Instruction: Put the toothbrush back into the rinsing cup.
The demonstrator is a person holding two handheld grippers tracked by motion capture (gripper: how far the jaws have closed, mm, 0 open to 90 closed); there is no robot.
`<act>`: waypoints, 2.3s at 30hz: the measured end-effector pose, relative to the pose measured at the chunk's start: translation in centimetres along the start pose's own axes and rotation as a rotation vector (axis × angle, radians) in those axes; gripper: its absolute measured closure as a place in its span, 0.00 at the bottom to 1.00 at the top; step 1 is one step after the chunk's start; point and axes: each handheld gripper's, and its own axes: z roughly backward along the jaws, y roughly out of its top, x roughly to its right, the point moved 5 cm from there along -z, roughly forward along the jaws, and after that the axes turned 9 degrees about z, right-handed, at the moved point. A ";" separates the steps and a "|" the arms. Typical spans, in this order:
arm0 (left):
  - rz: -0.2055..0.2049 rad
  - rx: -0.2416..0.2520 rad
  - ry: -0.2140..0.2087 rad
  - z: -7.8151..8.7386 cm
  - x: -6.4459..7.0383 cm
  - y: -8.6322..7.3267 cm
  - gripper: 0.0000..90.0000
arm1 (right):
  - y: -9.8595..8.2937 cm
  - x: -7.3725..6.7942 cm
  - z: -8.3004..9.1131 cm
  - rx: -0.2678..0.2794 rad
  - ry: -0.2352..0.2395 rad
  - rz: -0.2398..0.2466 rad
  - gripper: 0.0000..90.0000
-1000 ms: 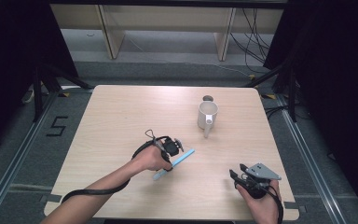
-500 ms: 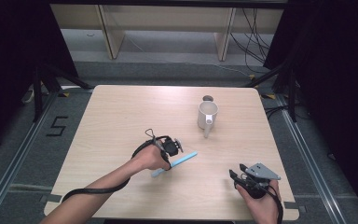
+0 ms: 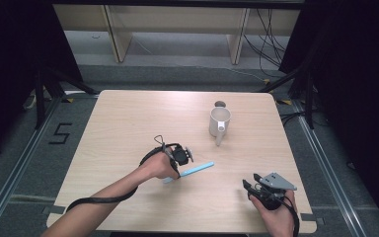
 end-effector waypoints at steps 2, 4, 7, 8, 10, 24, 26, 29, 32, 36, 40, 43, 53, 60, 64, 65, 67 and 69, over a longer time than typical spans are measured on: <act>-0.006 -0.001 0.002 0.0 0.1 0.0 0.94 | 0.0 0.0 0.0 0.001 0.001 -0.001 0.57; -0.005 -0.007 -0.002 0.0 0.1 0.0 0.94 | 0.0 0.0 0.0 0.004 -0.001 0.002 0.57; -0.004 -0.018 -0.005 0.0 0.0 0.0 0.93 | 0.0 0.1 0.0 0.008 -0.003 0.003 0.57; -0.001 -0.010 -0.006 0.0 0.0 0.0 0.93 | 0.0 0.1 0.0 0.008 -0.004 0.006 0.57; -0.002 0.002 0.003 0.0 -0.1 0.2 0.89 | 0.1 0.1 0.0 0.011 -0.006 0.010 0.57; -0.025 0.020 -0.004 -0.3 0.3 2.5 0.76 | 0.0 0.3 0.0 0.009 -0.003 0.016 0.57; -0.023 0.022 -0.013 -0.4 0.5 2.9 0.75 | 0.0 0.3 -0.1 0.013 -0.008 0.012 0.57; -0.025 0.017 -0.020 -0.5 0.6 3.6 0.74 | -0.1 0.3 0.0 0.005 -0.005 0.007 0.57; -0.026 0.023 -0.029 -0.5 0.7 4.1 0.75 | 0.0 0.6 -0.1 0.015 -0.019 0.046 0.57; -0.030 0.016 -0.029 -0.6 0.9 4.4 0.76 | 0.0 0.6 0.1 0.016 -0.013 0.041 0.57; -0.033 0.018 -0.028 -0.6 0.9 4.7 0.77 | -0.1 0.6 0.0 0.011 -0.008 0.041 0.57; -0.029 0.006 -0.029 -0.9 0.8 4.7 0.78 | -0.1 0.6 0.0 0.013 -0.010 0.045 0.57; -0.041 -0.002 -0.012 -1.0 0.8 4.9 0.85 | -0.1 0.3 -0.1 0.004 0.007 0.021 0.56; -0.081 -0.036 0.017 -0.9 1.2 4.9 0.87 | -0.1 0.5 -0.1 0.005 0.000 0.044 0.56; -0.098 -0.041 0.003 -0.9 1.2 4.9 0.87 | -0.1 0.3 -0.2 0.003 0.010 0.028 0.56; -0.109 -0.042 0.003 -0.9 1.1 4.8 0.87 | -0.2 0.1 -0.1 -0.007 0.011 0.002 0.56; -0.118 -0.055 0.002 -0.9 1.2 4.7 0.87 | -0.1 0.0 -0.1 -0.010 0.015 0.000 0.56; -0.135 -0.061 0.003 -0.9 1.2 4.5 0.87 | -0.1 0.1 -0.1 -0.009 0.015 0.002 0.56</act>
